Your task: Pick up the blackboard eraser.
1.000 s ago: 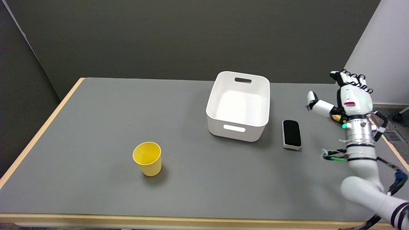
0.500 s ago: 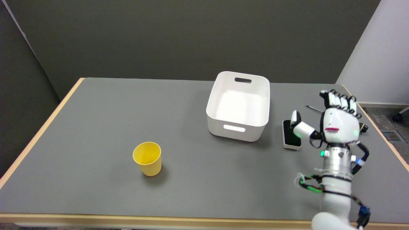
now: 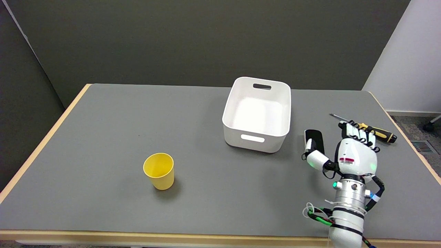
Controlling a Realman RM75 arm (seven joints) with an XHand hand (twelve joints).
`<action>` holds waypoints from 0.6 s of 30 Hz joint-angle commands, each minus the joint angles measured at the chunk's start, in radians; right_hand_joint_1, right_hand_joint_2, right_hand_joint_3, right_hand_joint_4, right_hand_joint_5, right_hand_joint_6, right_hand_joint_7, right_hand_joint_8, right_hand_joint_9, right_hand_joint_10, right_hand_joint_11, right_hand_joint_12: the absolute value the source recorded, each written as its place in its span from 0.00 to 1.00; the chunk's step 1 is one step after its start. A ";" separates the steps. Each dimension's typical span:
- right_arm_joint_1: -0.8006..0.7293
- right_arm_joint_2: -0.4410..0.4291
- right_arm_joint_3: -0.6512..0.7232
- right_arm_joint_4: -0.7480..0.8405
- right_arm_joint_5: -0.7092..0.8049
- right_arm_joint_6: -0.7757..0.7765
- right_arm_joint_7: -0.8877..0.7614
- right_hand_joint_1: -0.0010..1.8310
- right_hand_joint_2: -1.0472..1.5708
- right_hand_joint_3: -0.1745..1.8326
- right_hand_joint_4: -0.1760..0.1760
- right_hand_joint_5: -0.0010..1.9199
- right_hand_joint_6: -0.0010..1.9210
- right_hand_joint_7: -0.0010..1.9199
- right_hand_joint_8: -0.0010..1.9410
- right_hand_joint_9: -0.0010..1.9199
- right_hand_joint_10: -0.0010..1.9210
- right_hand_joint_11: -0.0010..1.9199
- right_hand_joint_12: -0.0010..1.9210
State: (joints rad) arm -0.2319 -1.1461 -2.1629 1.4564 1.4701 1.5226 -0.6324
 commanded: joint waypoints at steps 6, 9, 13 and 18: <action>0.116 -0.037 -0.043 -0.030 0.227 -0.032 -0.047 0.22 0.63 0.55 0.22 0.13 0.28 0.15 0.27 0.10 0.42 0.00 0.54; 0.148 -0.037 -0.035 -0.059 0.286 -0.085 -0.048 0.22 0.63 0.55 0.22 0.12 0.27 0.15 0.27 0.09 0.41 0.00 0.55; 0.178 -0.038 -0.034 -0.101 0.356 -0.143 -0.047 0.22 0.63 0.55 0.20 0.11 0.26 0.14 0.27 0.08 0.41 0.00 0.55; 0.196 -0.044 -0.027 -0.127 0.379 -0.180 -0.047 0.21 0.63 0.55 0.19 0.09 0.24 0.12 0.26 0.07 0.40 0.00 0.55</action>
State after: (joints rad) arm -0.1339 -1.1770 -2.1973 1.4194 1.6694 1.4813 -0.6703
